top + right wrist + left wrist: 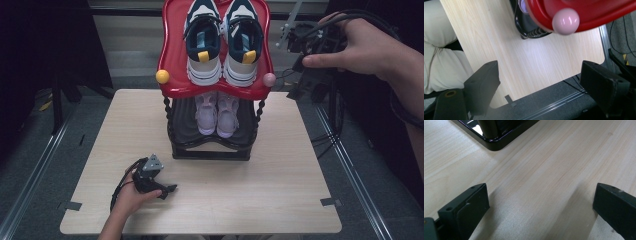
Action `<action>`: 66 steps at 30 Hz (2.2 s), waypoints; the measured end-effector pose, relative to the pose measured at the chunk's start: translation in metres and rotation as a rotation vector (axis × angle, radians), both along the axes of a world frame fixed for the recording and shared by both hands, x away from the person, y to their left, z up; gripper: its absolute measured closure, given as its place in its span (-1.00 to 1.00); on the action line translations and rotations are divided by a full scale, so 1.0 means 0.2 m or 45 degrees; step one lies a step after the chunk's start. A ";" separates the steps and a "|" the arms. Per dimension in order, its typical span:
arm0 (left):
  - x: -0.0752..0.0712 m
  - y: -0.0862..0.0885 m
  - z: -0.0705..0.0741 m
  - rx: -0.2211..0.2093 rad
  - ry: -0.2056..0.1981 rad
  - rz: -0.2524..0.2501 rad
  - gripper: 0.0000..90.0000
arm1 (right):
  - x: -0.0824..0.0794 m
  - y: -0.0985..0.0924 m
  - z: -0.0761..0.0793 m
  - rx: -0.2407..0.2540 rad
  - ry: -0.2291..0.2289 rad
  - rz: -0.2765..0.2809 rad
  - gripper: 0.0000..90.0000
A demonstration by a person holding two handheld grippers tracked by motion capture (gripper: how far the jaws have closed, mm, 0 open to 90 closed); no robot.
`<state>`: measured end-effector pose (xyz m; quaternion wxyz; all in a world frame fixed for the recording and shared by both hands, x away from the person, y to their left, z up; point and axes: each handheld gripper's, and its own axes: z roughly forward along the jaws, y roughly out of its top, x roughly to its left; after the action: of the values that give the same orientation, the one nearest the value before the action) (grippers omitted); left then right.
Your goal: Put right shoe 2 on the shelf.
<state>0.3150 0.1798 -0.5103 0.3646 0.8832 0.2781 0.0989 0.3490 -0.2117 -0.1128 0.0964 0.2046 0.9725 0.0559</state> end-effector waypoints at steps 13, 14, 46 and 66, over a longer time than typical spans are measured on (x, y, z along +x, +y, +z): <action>0.00 0.00 0.00 -0.002 0.000 0.002 -1.00 | -0.04 -0.11 -0.13 0.022 0.023 -0.021 -0.65; 0.00 0.00 0.00 -0.001 0.000 0.001 -1.00 | -0.04 -0.11 -0.14 0.025 0.025 -0.026 -0.65; 0.00 0.00 0.00 -0.005 0.001 0.003 -1.00 | -0.12 -0.20 -0.57 0.075 0.082 -0.011 -0.65; 0.00 0.00 0.00 -0.004 0.000 0.004 -1.00 | -0.19 -0.22 -0.88 0.133 0.117 -0.025 -0.65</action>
<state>0.3149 0.1795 -0.5102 0.3659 0.8821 0.2797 0.0989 0.3120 -0.2552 -0.2897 0.0413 0.2213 0.9696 0.0960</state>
